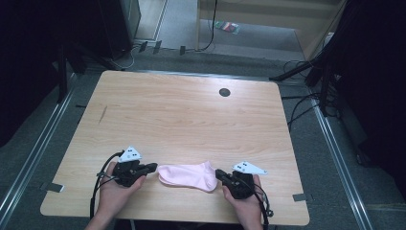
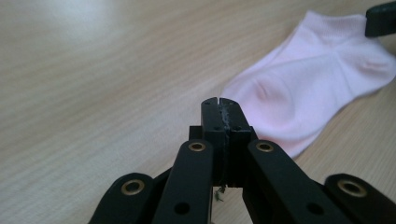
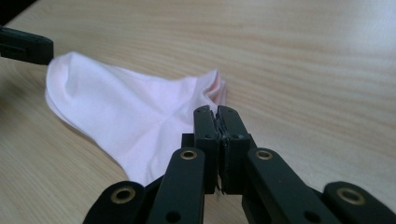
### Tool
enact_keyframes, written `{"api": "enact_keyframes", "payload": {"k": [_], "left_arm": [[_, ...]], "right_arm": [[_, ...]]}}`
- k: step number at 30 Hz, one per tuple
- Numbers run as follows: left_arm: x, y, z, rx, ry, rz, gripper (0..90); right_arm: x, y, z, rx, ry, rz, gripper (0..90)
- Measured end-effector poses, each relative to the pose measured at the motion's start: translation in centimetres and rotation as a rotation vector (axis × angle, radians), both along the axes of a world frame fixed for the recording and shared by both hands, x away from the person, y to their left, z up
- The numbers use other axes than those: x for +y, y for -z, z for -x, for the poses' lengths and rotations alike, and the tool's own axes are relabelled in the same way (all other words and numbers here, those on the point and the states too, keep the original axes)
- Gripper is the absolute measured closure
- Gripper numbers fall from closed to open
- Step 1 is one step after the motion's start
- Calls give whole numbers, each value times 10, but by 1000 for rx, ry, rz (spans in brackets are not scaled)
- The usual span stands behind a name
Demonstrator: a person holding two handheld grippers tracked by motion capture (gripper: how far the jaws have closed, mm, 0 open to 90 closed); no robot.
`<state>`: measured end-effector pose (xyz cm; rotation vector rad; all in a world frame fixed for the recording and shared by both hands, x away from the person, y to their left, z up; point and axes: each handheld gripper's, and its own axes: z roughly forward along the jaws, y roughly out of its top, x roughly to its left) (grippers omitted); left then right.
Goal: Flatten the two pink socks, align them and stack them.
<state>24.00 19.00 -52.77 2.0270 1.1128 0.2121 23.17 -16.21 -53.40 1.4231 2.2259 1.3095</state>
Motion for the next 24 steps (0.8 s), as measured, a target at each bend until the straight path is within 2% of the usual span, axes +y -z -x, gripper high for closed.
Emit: {"api": "enact_keyframes", "payload": {"k": [1, 2, 3, 4, 5, 6, 7, 8, 9, 10, 11, 12, 13, 14, 16, 17, 18, 19, 21, 24], "left_arm": [[-3, 6, -2, 32, 27, -22, 900], [-3, 6, -2, 32, 27, -22, 898], [-4, 7, -2, 36, 35, -21, 828], [-4, 6, -2, 24, 19, -12, 828], [-3, 1, -1, -5, -6, 22, 701], [-3, 1, -1, -5, -6, 22, 679], [-1, -5, 1, -46, -32, 80, 679], [0, -8, 2, -72, -43, 107, 650], [-6, -15, 6, -144, -52, 155, 650], [-6, -15, 6, -144, -52, 155, 660], [-18, -18, 10, -181, -13, 158, 670], [-23, -19, 11, -177, 25, 159, 686], [-23, -19, 11, -177, 25, 159, 698], [-34, -15, 12, -155, 82, 131, 706], [-39, -9, 13, -132, 127, 93, 729], [-40, -6, 14, -119, 137, 83, 734], [-40, -6, 14, -119, 137, 83, 736], [-40, 1, 14, -74, 169, 80, 737], [-42, 10, 16, -57, 174, 34, 734], [-45, 19, 19, -45, 198, -14, 727]], "right_arm": [[1, 5, -2, 25, -6, 14, 882], [1, 5, -2, 25, -6, 14, 882], [2, 6, -2, 32, -8, 21, 848], [2, 6, -2, 32, -8, 21, 848], [1, 6, -3, 20, -3, 10, 711], [1, 6, -3, 20, -3, 10, 711], [1, 5, -3, 13, 2, 5, 676], [0, 3, -2, -11, 18, -7, 672], [0, -2, 1, -49, 36, -32, 690], [0, -2, 1, -49, 36, -32, 690], [5, -8, 3, -85, 33, -54, 736], [9, -10, 3, -99, 17, -54, 756], [15, -12, 1, -95, -6, -58, 772], [22, -14, -3, -87, -36, -56, 782], [37, -17, -11, -72, -83, -33, 780], [43, -17, -16, -65, -106, -11, 774], [43, -17, -16, -65, -106, -11, 774], [52, -15, -23, -63, -113, 18, 763], [57, -9, -31, -41, -105, 20, 745], [62, 1, -40, -18, -128, 76, 693]]}}
